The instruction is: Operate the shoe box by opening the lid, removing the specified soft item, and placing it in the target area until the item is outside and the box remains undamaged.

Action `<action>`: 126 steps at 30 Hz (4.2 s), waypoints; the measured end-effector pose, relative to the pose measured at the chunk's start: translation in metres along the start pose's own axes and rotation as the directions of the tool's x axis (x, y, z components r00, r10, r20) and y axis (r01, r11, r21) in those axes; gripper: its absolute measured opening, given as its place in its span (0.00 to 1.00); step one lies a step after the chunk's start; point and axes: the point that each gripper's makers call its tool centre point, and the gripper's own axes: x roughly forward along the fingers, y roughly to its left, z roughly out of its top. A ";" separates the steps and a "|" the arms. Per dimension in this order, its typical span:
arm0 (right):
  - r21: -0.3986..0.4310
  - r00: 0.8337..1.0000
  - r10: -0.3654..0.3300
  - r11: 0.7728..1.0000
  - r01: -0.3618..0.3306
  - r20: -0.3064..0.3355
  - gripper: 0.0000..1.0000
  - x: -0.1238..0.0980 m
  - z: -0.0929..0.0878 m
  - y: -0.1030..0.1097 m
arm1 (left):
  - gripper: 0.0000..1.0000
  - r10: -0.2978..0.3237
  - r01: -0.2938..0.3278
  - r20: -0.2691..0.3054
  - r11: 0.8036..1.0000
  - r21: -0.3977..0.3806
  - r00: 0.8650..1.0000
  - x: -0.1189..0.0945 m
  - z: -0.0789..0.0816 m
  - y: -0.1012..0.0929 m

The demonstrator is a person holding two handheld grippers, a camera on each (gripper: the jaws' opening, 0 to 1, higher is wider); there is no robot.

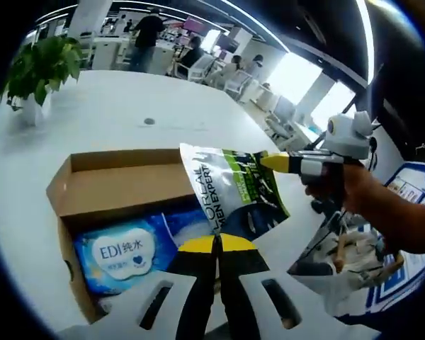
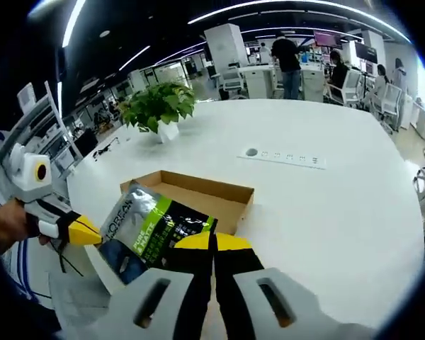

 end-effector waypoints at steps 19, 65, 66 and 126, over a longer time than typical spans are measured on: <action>0.007 0.991 -0.116 0.993 0.116 0.064 0.00 -0.062 0.030 -0.088 | 0.00 -0.074 0.072 0.009 0.992 0.103 0.997 0.056 0.054 -0.077; 0.016 0.985 -0.156 0.987 0.158 -0.075 0.00 0.004 -0.035 -0.211 | 0.00 -0.029 0.050 -0.178 0.992 0.118 0.984 0.201 0.013 -0.073; 0.015 0.984 -0.156 0.987 0.158 -0.082 0.00 0.006 -0.038 -0.213 | 0.00 -0.025 0.047 -0.186 0.992 0.115 0.982 0.205 0.011 -0.071; -0.014 0.982 -0.162 0.987 0.161 -0.097 0.12 0.053 -0.101 -0.254 | 0.07 0.093 -0.041 -0.335 0.986 0.161 0.937 0.245 -0.038 -0.038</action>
